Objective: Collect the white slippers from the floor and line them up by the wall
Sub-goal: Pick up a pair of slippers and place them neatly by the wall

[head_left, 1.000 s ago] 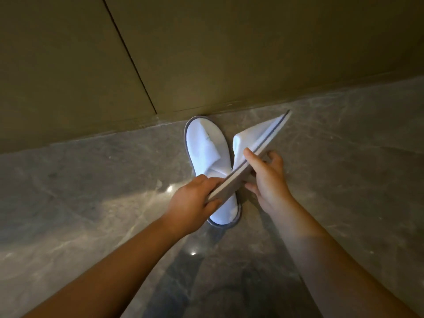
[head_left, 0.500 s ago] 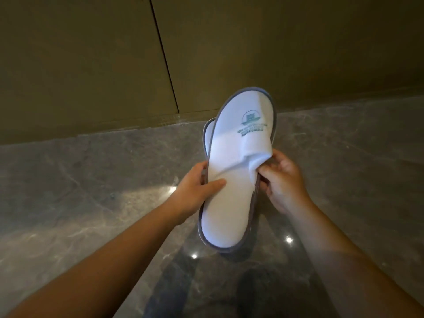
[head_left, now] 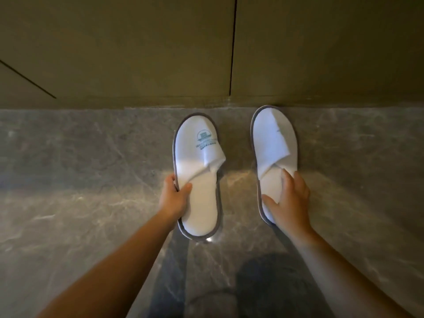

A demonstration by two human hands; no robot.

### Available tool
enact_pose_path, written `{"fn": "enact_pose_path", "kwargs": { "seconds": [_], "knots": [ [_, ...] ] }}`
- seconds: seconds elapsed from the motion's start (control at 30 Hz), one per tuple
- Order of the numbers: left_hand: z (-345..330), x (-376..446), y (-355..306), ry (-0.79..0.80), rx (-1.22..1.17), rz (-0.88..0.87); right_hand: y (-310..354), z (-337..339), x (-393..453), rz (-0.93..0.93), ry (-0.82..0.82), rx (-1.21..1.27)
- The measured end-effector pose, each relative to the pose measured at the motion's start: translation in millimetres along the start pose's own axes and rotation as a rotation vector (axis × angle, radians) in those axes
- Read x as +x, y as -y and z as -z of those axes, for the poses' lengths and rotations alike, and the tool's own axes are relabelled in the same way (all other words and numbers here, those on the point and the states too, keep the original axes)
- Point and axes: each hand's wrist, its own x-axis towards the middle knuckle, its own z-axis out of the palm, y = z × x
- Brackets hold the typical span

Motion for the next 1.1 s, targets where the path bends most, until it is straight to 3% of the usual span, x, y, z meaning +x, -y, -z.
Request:
{"fn": "enact_pose_path", "kwargs": {
  "seconds": [0.1,0.2,0.43,0.77,1.1],
  "knots": [
    [-2.0,9.3,3.2,-0.054,0.133,-0.023,-5.6,-11.2,-2.6,-0.007,0.068,-0.177],
    [-6.0,7.7,2.8,-0.126,0.385,-0.100,-9.4,-15.0,-2.2,-0.013,0.065,-0.192],
    [-13.4,-3.3,22.2,0.060,0.782,-0.219,-11.4,-22.5,-2.4,0.003,0.026,-0.215],
    [-29.1,3.2,4.9,-0.010,0.812,-0.134,-2.5,-31.4,-5.9,0.004,0.034,-0.162],
    [-23.4,11.1,3.4,0.007,0.809,-0.215,0.8,-33.1,-4.6,-0.016,0.039,-0.142]
  ]
}}
